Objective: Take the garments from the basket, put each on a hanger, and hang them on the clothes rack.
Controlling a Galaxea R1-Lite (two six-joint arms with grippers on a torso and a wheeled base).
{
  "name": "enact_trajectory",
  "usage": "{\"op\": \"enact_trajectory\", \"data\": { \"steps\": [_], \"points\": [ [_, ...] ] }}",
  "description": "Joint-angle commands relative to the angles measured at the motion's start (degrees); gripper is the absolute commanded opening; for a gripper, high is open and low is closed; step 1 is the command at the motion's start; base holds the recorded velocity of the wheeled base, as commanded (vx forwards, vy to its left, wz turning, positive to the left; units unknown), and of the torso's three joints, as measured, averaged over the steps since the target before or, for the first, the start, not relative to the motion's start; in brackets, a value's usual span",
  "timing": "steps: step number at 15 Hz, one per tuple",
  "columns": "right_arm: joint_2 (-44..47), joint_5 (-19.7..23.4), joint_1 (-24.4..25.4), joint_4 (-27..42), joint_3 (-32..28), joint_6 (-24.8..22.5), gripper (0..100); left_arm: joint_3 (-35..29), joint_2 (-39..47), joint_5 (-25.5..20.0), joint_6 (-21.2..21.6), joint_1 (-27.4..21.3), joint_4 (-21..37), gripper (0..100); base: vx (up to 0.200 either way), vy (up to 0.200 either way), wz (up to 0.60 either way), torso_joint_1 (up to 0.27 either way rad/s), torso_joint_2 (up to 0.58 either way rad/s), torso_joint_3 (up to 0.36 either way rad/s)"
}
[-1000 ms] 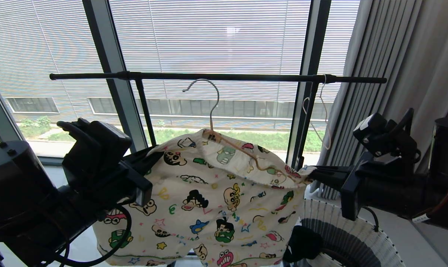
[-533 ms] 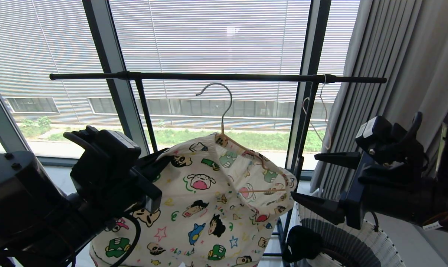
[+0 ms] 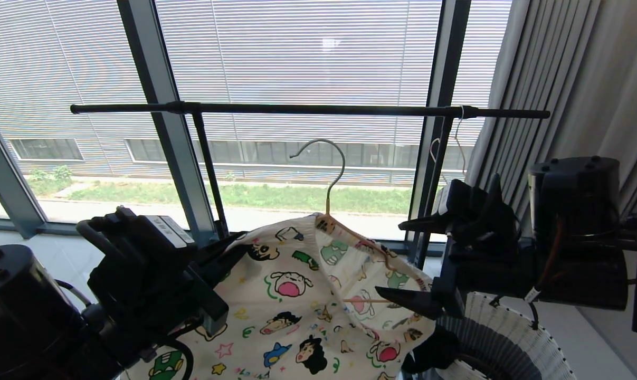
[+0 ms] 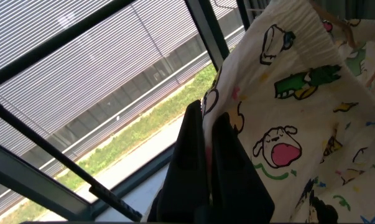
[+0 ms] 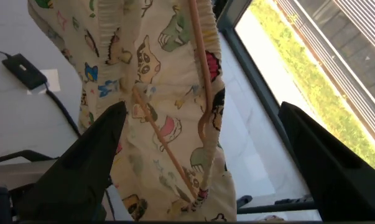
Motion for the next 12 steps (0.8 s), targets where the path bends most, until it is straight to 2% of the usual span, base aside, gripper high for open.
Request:
{"op": "enact_trajectory", "data": {
  "steps": [1, 11, 12],
  "points": [
    [4.76, 0.60, 0.14, 1.04, -2.99, -0.94, 100, 0.03, -0.73, 0.00, 0.19, -0.72, 0.02, 0, 0.000, 0.000, 0.00, 0.000, 0.00, 0.000],
    [8.80, 0.60, 0.75, 9.92, -9.15, -2.70, 100, 0.03, -0.99, 0.26, 1.59, -4.06, 0.02, 0, 0.000, 0.000, 0.00, 0.000, 0.00, 0.000],
    [8.80, 0.60, 0.84, 10.01, -9.15, -2.70, 0, 0.03, -0.99, 0.26, 1.59, -4.06, 0.02, 0, 0.000, 0.000, 0.00, 0.000, 0.00, 0.000]
  ]
}}
